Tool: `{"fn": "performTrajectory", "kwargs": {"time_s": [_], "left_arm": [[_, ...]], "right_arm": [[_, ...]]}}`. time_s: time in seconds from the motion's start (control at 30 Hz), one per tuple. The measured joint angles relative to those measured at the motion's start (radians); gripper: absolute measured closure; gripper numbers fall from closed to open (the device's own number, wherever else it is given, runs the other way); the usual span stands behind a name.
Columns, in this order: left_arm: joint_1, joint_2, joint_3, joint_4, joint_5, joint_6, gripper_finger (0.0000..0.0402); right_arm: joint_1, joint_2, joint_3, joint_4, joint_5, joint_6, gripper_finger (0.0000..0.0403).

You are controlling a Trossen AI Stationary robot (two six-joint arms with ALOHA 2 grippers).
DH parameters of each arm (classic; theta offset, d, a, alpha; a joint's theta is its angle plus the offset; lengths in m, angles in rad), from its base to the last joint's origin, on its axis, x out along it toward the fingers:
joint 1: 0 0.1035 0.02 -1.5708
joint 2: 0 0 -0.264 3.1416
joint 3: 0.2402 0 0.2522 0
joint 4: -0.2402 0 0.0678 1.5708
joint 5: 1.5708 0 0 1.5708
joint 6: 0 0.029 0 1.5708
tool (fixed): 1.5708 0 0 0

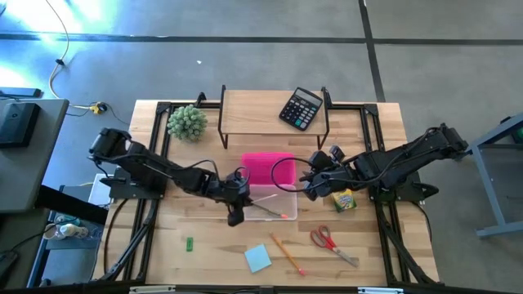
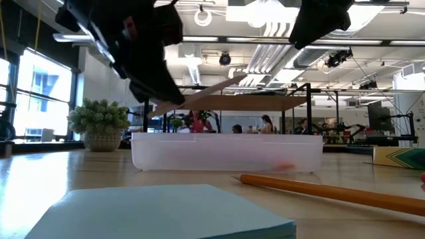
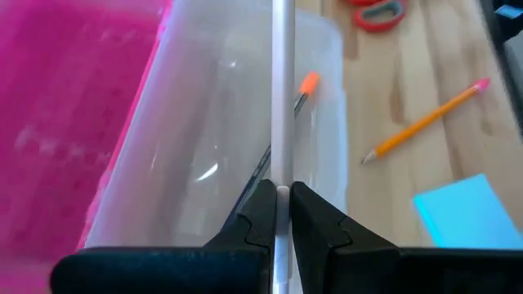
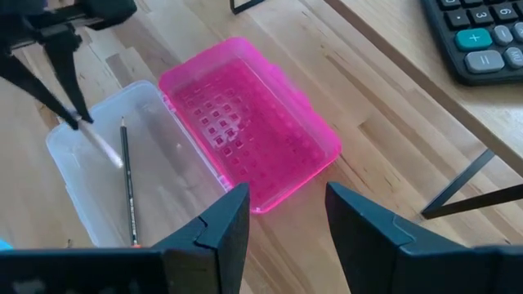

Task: Pack school essentials
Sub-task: Put the white pen into the supply box, then put the orange scissors into the supply box

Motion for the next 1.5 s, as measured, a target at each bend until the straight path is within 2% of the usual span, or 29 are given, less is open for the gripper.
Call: {"fn": "performTrajectory", "kwargs": {"time_s": [0.17, 0.3, 0.63, 0.8, 1.23, 1.37, 1.5], "left_arm": [[0.014, 0.062, 0.058, -0.049, 0.021, 0.046, 0.0385], [0.028, 0.103, 0.085, -0.071, 0.035, 0.068, 0.0368], [0.033, 0.125, 0.099, -0.072, 0.035, 0.097, 0.0278], [0.039, 0.076, 0.1, -0.077, 0.098, 0.094, 0.0242], [0.011, -0.137, 0.1, -0.123, 0.124, 0.085, 0.0234], [-0.059, -0.142, 0.099, -0.079, 0.12, 0.084, 0.0234], [-0.139, -0.109, 0.098, -0.005, 0.069, 0.083, 0.0234]], "right_arm": [[0.0, 0.0, 0.0, -0.001, 0.0, 0.0, 0.025], [0.0, 0.0, 0.0, -0.002, -0.014, 0.0, 0.025], [0.004, 0.0, 0.0, -0.007, -0.053, -0.01, 0.025], [0.028, 0.0, 0.0, -0.006, -0.123, -0.019, 0.025], [0.185, 0.001, 0.0, -0.002, -0.15, 0.157, 0.025], [0.225, 0.001, 0.0, -0.007, -0.131, 0.204, 0.025], [0.242, 0.001, 0.0, -0.007, -0.131, 0.238, 0.025]]}}
